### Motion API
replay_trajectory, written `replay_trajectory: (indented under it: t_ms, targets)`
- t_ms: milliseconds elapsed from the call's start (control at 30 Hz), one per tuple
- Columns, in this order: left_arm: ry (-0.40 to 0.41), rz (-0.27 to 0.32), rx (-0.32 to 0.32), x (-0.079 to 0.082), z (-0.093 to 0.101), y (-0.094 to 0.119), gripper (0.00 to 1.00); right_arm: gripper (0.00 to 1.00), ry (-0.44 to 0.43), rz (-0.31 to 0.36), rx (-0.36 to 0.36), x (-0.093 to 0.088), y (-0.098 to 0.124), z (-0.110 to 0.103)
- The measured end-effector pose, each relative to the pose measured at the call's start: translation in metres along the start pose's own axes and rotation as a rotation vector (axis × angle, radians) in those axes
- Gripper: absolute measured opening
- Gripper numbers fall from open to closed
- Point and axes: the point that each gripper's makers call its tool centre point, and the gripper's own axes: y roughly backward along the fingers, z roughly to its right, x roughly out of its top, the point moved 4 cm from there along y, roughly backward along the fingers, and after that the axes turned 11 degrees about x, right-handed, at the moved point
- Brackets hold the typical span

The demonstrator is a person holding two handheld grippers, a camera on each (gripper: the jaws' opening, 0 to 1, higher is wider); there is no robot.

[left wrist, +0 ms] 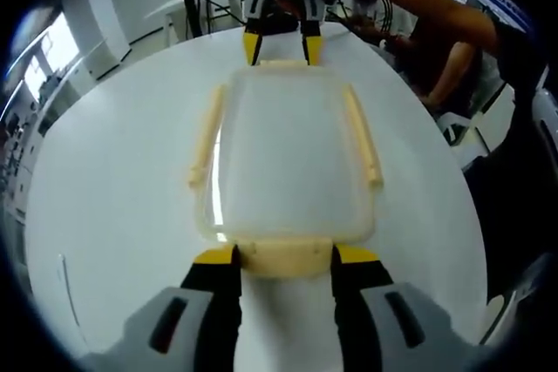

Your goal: Snap each plastic latch of the storage box into its locked position after aligning the lid with the box until every specified latch is closed and the lid sits flush.

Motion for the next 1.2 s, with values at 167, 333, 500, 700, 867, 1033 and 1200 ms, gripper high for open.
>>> replay_trajectory:
  t_ms: [167,333,500,700,867,1033,1200]
  targets:
    - [0.003,0.003,0.001,0.0,0.0001,-0.0001,0.39,0.39,-0.021,-0.019,0.032,0.0014,-0.0019,-0.0025]
    - [0.004,0.004,0.004,-0.0002,0.0025,-0.0002,0.4,0.39,-0.023,-0.042,0.04,0.0032,-0.0025,-0.0046]
    - [0.004,0.031,0.003,-0.0016,0.0029,0.0003,0.4,0.39,-0.025,-0.058,0.042,0.003,-0.0017,-0.0048]
    - [0.007,0.074,-0.002,-0.0038,0.0069,0.0009,0.4,0.39,-0.008,-0.054,0.05,0.0021,-0.0019,-0.0056]
    - [0.003,0.069,-0.003,-0.0024,0.0071,0.0004,0.4,0.39,0.0,-0.073,0.053,0.0039,-0.0034,-0.0065]
    - [0.001,0.051,-0.004,-0.0029,0.0022,0.0003,0.4,0.39,-0.005,-0.084,0.052,0.0042,-0.0038,-0.0061]
    - [0.003,0.049,-0.004,-0.0024,-0.0017,-0.0005,0.4,0.39,0.001,-0.072,0.053,0.0035,-0.0035,-0.0055]
